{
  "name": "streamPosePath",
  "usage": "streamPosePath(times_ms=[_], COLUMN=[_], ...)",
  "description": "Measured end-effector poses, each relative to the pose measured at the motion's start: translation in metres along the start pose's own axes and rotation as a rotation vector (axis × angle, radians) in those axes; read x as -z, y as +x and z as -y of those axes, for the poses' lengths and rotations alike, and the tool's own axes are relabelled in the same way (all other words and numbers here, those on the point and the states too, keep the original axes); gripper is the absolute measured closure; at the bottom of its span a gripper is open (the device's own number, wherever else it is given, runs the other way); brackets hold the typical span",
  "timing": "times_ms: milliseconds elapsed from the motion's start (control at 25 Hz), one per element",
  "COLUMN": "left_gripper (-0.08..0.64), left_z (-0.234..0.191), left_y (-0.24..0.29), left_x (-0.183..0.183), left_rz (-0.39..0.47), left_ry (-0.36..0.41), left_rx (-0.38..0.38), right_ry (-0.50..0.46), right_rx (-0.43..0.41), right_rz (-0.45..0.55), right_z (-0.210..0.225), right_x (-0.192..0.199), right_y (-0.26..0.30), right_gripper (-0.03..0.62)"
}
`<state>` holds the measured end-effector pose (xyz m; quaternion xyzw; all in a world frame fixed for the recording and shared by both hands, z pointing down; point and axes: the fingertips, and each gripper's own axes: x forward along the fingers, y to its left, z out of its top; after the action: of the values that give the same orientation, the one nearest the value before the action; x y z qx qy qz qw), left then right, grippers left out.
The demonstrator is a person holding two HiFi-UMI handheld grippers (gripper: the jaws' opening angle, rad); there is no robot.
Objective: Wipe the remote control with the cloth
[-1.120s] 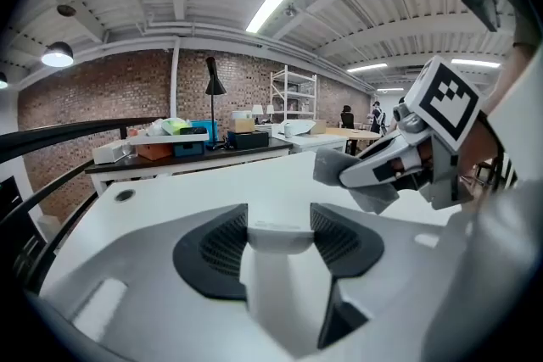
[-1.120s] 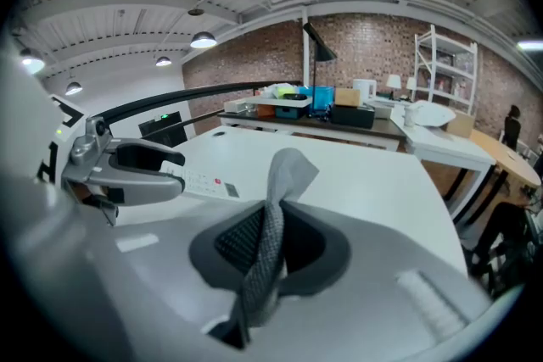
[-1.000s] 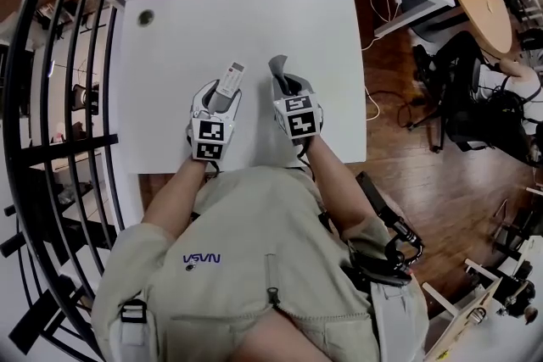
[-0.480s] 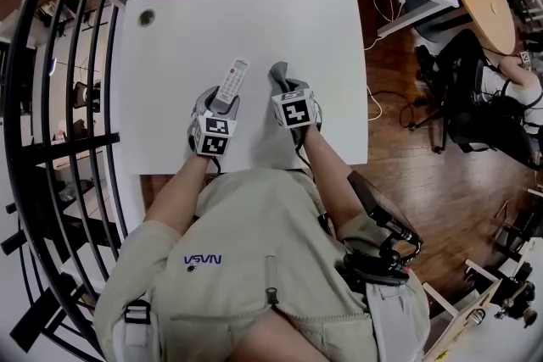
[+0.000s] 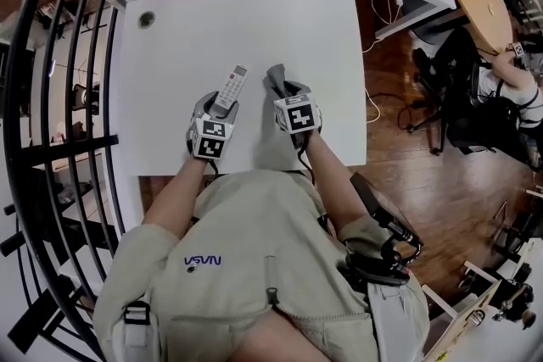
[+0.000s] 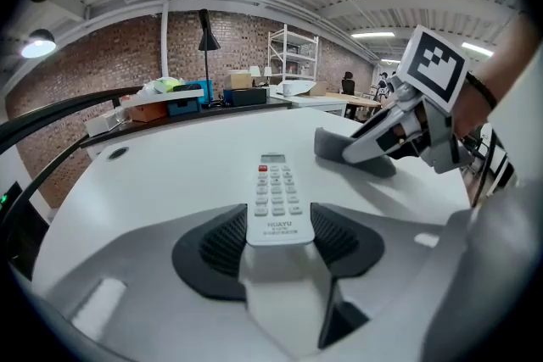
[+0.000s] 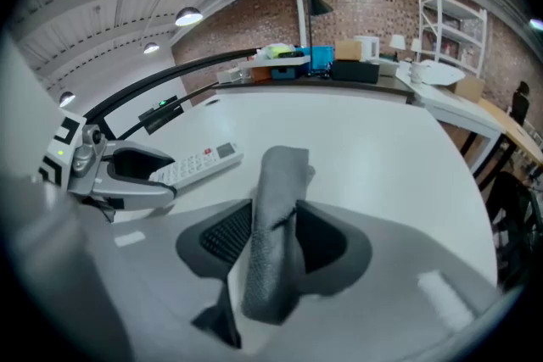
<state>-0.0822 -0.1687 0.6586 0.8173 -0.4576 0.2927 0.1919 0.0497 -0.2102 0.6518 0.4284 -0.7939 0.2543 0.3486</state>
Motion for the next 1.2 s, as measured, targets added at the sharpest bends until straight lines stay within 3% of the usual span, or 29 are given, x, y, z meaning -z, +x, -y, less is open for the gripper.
streamPosePath(times_ms=[280,520,640,800,1080,1200], left_gripper=[0.314,0.301,0.301,0.338,0.541,0.554], left_z=[-0.002,0.000,-0.001,-0.006,-0.017,-0.020], left_y=[-0.026,-0.021,-0.024,-0.050,-0.131,-0.165], left_x=[-0.014,-0.009,-0.017,-0.054,-0.140,-0.167], left_rz=[0.074,0.030,0.052,0.192,0.478,0.568], left_ry=[-0.059,-0.045,-0.034,-0.059,0.006,0.014], left_rx=[0.005,0.038,0.041,0.012,-0.101,-0.117], right_ry=[0.029,0.059,0.066,0.072,0.118,0.112], right_rx=[0.026,0.042,0.044,0.067,0.156,0.188], right_rz=[0.131,0.227,0.258,0.323,0.511,0.576], right_z=[-0.002,-0.007,-0.014,-0.016,-0.017,-0.026], right_x=[-0.022,-0.038,-0.045,-0.058,-0.091,-0.103], right_y=[-0.032,-0.057,-0.066,-0.084,-0.140,-0.168], right_gripper=[0.416,0.414,0.414,0.434,0.569,0.581])
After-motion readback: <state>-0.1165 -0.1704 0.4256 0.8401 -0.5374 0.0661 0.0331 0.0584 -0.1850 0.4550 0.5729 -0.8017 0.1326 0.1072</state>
